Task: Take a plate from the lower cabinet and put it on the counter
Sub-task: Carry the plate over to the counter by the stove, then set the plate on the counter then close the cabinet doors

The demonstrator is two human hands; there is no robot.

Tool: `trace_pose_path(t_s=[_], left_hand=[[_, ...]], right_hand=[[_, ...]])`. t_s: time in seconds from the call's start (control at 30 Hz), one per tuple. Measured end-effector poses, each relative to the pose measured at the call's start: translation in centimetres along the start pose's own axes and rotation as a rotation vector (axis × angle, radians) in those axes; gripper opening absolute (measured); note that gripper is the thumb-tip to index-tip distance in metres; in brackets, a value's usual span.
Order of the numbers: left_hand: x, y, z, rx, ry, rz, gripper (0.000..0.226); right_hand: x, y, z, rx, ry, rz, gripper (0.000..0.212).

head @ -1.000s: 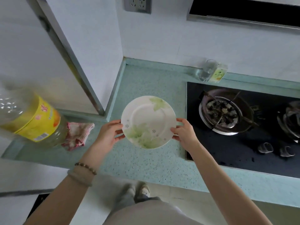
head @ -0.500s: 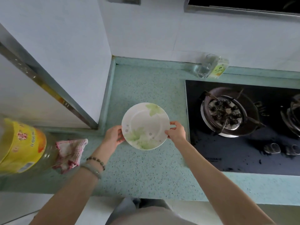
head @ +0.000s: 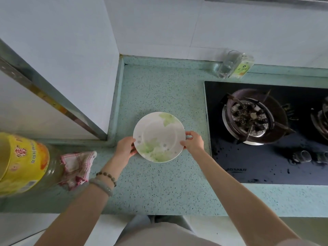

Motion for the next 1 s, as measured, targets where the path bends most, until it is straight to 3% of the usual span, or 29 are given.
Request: trace_pose_path(t_s=[0.13, 0.2, 0.3, 0.43, 0.67, 0.87, 1.0], left_hand=[[0.7, 0.0, 0.8, -0.149, 0.152, -0.013, 0.020], [1.1, -0.3, 1.4, -0.295, 0.292, -0.012, 0.007], [2.6, -1.1, 2.7, -0.468, 0.482, 0.028, 0.053], [7.2, -1.2, 4.9, -0.417, 0.739, -0.139, 0.067], [17.1, -0.6, 8.3, -0.191, 0.907, -0.468, 0.094], [22.0, 0.3, 9.4, -0.268, 1.069, -0.623, 0.106], [22.8, 1.0, 9.4, -0.305, 1.082, -0.665, 0.106]], right_hand=[[0.6, -0.3, -0.2, 0.075, -0.088, 0.029, 0.047], [1.0, -0.8, -0.9, 0.140, -0.172, 0.058, 0.054], [2.7, -2.0, -2.5, 0.092, -0.287, 0.073, 0.059], [7.0, -4.2, -4.6, -0.024, -0.439, 0.062, 0.070], [15.6, -9.2, -6.7, -0.457, -0.564, -0.057, 0.090], [19.8, -12.1, -6.6, -0.512, -0.640, -0.015, 0.093], [21.1, -13.1, -5.6, -0.503, -0.635, 0.053, 0.094]])
Point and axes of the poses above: each hand's wrist, its own x-axis away from the middle knuckle, its own y-axis out of the palm, z = x × y, the point moved 4 cm from there along -x, towards the middle knuckle, and after that the axes turned 6 degrees about z, right-handed, at the moved point
